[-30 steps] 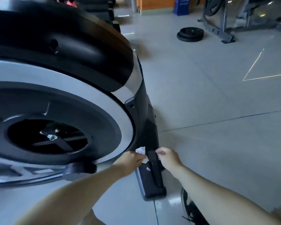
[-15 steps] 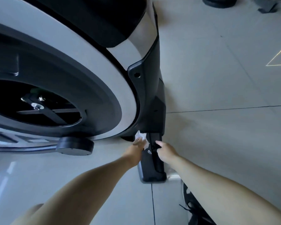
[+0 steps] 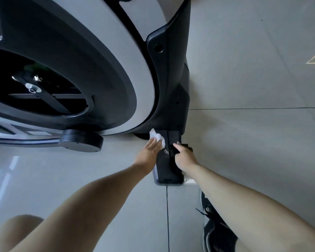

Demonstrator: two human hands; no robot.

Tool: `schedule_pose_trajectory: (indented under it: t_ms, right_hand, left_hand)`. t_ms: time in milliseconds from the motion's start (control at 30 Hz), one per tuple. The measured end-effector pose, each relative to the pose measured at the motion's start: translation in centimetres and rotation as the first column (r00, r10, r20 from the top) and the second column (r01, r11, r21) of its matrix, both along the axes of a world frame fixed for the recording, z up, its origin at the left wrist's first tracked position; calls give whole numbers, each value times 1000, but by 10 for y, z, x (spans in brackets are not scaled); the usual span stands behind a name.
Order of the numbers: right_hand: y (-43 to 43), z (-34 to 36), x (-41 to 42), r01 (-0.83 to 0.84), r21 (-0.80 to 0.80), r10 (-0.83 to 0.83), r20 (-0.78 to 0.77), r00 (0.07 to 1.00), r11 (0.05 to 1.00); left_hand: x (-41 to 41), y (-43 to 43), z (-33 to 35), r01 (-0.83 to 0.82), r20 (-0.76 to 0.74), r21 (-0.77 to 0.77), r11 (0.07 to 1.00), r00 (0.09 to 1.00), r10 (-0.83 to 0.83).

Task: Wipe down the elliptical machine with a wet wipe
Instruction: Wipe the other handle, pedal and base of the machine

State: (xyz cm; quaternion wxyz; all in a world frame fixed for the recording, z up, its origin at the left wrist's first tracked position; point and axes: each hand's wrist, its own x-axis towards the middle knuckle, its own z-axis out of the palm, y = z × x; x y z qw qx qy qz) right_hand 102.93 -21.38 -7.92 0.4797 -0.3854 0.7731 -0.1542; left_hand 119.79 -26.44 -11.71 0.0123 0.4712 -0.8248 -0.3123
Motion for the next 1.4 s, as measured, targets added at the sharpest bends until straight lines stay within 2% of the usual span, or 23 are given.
schedule_pose_trajectory:
  t_ms: [100, 200, 267, 433, 533, 633, 700, 767, 833, 900, 1033, 1100, 1267, 1400]
  right_hand:
    - [4, -1, 4, 0, -17, 0, -6, 1000, 1000]
    - [7, -2, 8, -19, -13, 19, 3, 1000, 1000]
    - [9, -1, 9, -68, 2, 68, -17, 998, 998]
    - [8, 4, 9, -87, 28, 88, -42, 995, 996]
    - [11, 2, 8, -64, 23, 65, -30, 997, 998]
    - [13, 1, 9, -59, 15, 59, -15, 998, 998]
    - [13, 2, 9, -72, 12, 72, -21, 997, 997]
    - [10, 2, 6, -100, 20, 100, -42, 994, 995]
    - [11, 2, 6, -133, 43, 136, -73, 988, 990]
    - [12, 1, 6, -138, 37, 140, -89, 986, 990]
    - [13, -2, 7, -114, 6, 114, -83, 990, 993]
    - [12, -3, 6, -106, -3, 105, -80, 991, 994]
    - [8, -2, 5, -202, 4, 201, -152, 968, 979]
    - [-8, 6, 6, -284, 40, 285, -230, 930, 958]
  left_hand:
    - [-2, 33, -3, 217, 14, -1, 976, 976, -217]
    - [0, 45, -10, 288, 17, -23, 957, 958, -287]
    - [0, 36, -5, 261, 38, -34, 965, 965, -260]
    - [-5, 19, 4, 44, 56, -30, 999, 998, -42]
    - [-11, 39, 12, 156, 93, -16, 988, 984, -154]
    - [-1, 64, 15, 250, 34, 37, 967, 967, -251]
    - [4, 55, 12, 261, 34, -9, 965, 965, -260]
    - [-1, 34, 8, 187, 63, -47, 981, 981, -184]
    - [-10, 18, 7, 52, 74, -21, 998, 996, -50]
    - [-20, 15, 6, -9, 62, -19, 1000, 998, 10]
    - [-15, 54, 8, 193, 4, 28, 981, 981, -193]
    - [-6, 64, 5, 315, -22, 0, 949, 949, -315]
    - [-14, 30, -10, 155, 24, -17, 988, 988, -155]
    - [-25, 6, -4, -108, 56, -7, 994, 993, 108]
